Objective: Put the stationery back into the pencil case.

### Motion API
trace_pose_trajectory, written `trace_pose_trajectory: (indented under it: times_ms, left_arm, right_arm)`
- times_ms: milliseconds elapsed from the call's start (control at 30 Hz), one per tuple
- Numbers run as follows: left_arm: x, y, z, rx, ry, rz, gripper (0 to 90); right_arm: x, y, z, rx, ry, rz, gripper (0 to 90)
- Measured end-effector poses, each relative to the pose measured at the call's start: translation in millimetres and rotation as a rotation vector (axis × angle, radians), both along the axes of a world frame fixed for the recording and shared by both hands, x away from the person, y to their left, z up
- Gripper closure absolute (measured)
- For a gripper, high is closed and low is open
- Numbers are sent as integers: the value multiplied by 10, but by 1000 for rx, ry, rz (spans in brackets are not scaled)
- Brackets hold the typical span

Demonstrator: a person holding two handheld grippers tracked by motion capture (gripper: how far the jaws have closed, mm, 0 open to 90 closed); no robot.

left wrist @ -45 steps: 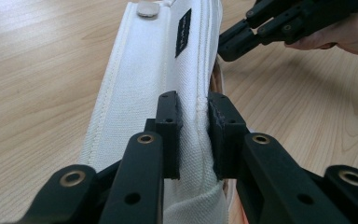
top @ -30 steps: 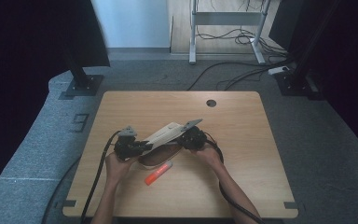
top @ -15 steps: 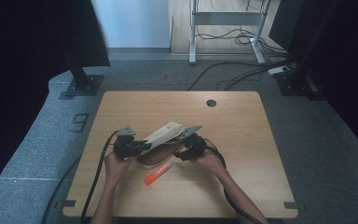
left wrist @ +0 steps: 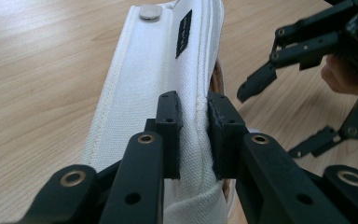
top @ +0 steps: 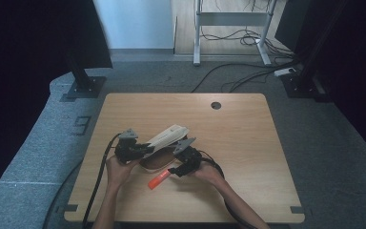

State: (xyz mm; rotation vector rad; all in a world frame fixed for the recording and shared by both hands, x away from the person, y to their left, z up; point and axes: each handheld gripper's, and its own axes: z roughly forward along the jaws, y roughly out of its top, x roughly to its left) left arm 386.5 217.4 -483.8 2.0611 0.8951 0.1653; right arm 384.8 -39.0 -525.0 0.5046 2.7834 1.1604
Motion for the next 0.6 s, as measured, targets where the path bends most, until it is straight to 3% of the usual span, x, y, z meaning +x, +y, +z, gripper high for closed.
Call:
trace_pose_trajectory:
  times_ms: [600]
  left_arm:
    - [-5,-5,1,5,-2,-3,762]
  right_arm:
    - [-132,290,-83,-26,-6,117,388]
